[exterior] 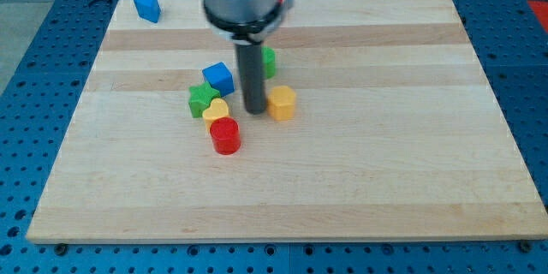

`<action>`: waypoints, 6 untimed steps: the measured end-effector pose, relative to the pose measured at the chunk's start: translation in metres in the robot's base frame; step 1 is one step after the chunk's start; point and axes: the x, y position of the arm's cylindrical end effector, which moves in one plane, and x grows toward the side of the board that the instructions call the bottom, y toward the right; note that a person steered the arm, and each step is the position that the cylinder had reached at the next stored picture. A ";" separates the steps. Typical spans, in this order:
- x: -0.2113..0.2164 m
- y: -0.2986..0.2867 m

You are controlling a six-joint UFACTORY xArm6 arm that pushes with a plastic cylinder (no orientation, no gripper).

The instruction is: Push the yellow hexagon right and up

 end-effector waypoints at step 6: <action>-0.032 0.122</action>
